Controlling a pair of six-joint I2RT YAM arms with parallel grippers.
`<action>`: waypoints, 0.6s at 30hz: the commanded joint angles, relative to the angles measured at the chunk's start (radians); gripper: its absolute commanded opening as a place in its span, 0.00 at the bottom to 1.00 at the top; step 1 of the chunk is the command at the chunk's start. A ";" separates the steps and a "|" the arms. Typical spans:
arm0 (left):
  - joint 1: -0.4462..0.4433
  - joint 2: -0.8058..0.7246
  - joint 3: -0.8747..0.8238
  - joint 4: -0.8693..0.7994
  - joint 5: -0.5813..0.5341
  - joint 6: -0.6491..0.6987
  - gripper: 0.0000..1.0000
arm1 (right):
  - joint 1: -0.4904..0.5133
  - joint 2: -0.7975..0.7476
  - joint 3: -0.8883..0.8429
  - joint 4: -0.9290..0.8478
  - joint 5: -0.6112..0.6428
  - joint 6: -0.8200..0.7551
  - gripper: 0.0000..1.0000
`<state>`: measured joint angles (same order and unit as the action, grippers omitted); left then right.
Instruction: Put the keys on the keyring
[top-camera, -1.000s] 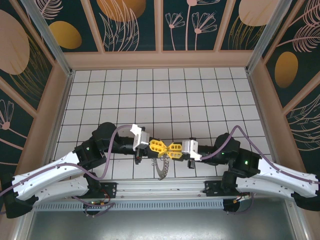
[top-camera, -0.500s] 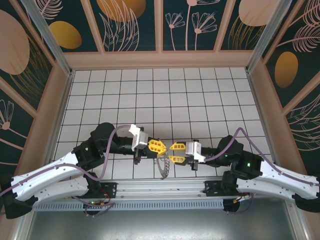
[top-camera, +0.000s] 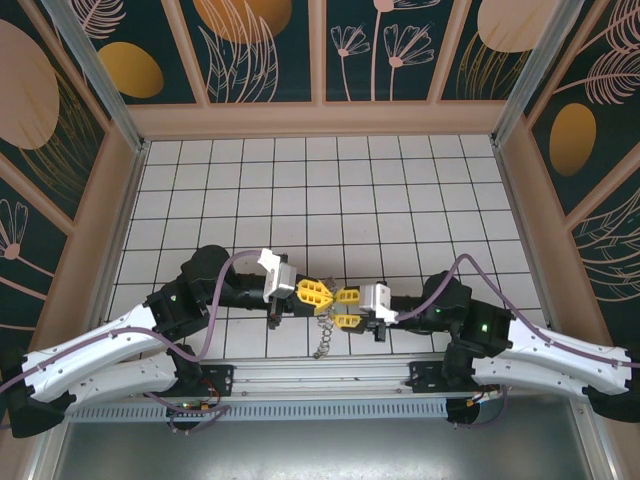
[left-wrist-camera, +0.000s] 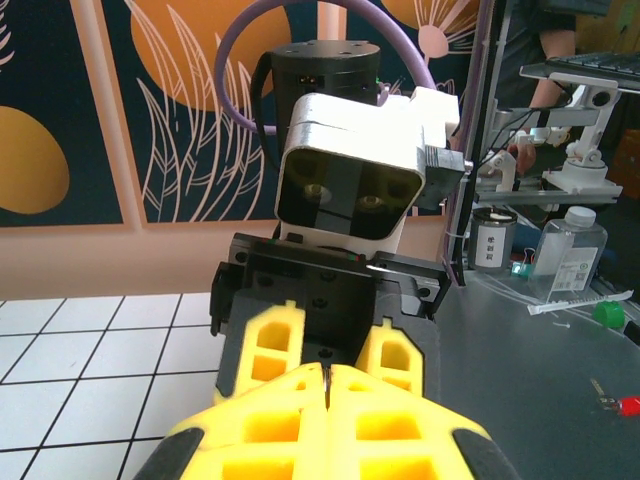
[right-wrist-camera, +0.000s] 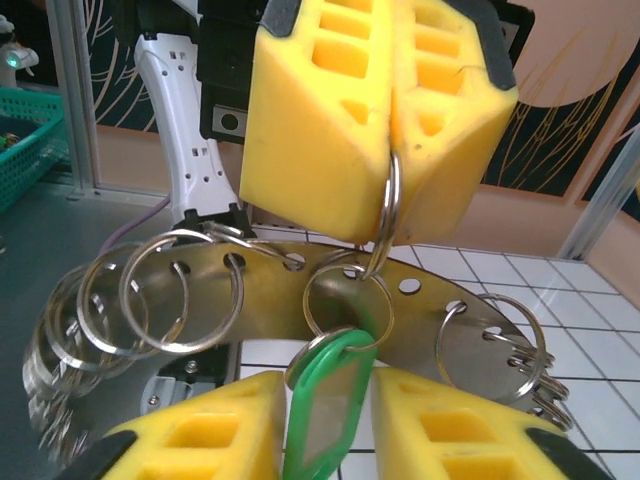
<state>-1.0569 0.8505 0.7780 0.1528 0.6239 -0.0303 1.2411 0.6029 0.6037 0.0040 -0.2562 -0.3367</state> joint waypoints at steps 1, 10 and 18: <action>-0.003 -0.012 0.032 0.042 0.013 0.010 0.00 | 0.004 -0.013 -0.015 0.050 -0.004 -0.004 0.19; -0.003 -0.027 0.029 0.028 0.002 0.016 0.00 | 0.006 -0.042 -0.010 0.039 0.049 -0.015 0.02; -0.003 -0.043 0.009 0.007 -0.069 0.031 0.00 | 0.007 -0.096 0.011 0.003 0.137 -0.021 0.00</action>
<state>-1.0569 0.8265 0.7776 0.1467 0.5888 -0.0227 1.2419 0.5327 0.5972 0.0105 -0.1795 -0.3424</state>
